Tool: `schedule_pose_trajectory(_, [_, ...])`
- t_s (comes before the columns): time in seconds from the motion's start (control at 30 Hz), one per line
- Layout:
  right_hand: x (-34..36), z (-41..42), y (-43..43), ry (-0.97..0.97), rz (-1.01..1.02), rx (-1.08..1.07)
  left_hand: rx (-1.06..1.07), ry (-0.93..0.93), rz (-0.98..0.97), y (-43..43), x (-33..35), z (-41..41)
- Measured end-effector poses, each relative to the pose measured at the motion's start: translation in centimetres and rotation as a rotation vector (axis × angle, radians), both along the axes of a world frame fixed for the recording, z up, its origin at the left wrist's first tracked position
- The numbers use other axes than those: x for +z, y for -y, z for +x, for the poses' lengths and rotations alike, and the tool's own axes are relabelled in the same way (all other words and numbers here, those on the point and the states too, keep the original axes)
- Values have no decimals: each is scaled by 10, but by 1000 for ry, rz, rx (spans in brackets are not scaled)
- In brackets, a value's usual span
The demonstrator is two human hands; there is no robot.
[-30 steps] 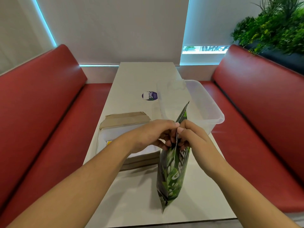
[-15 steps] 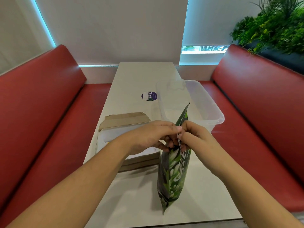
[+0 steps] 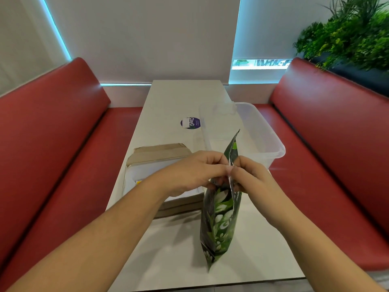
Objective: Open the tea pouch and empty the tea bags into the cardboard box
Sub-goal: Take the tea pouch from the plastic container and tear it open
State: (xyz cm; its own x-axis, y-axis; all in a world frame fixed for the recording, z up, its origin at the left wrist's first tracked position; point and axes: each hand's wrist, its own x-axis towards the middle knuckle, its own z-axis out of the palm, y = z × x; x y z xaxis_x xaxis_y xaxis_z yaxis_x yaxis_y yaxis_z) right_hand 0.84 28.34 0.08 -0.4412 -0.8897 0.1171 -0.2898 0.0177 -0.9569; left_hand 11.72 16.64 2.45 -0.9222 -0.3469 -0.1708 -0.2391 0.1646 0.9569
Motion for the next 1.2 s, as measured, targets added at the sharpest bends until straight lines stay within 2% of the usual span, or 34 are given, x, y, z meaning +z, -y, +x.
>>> schedule_pose_trajectory(0.27, [-2,0,1,128,19,14,1,-10,-13,-4,-4,3])
schedule_pose_trajectory(0.4, [-1,3,1,22,32,-18,12,-22,-27,-7,-4,3])
schedule_pose_trajectory(0.67, [2,3,1,-309,-17,-94,61,-81,-135,-11,-7,1])
schedule_pose_trajectory(0.77, [4,-6,-2,-353,8,-121,84,-85,-133,-3,-5,4])
schedule_pose_trajectory(0.87, [3,-36,-18,-344,35,-253,239,-111,-46,21,1,23])
schedule_pose_trajectory(0.93, [5,-50,-28,-349,81,-274,262,-76,-35,34,6,35])
schedule_pose_trajectory(1.1, [16,-41,-26,-455,85,-170,130,122,-289,35,17,31])
schedule_pose_trajectory(1.2, [22,-42,-22,-491,111,-86,153,185,-432,31,30,24])
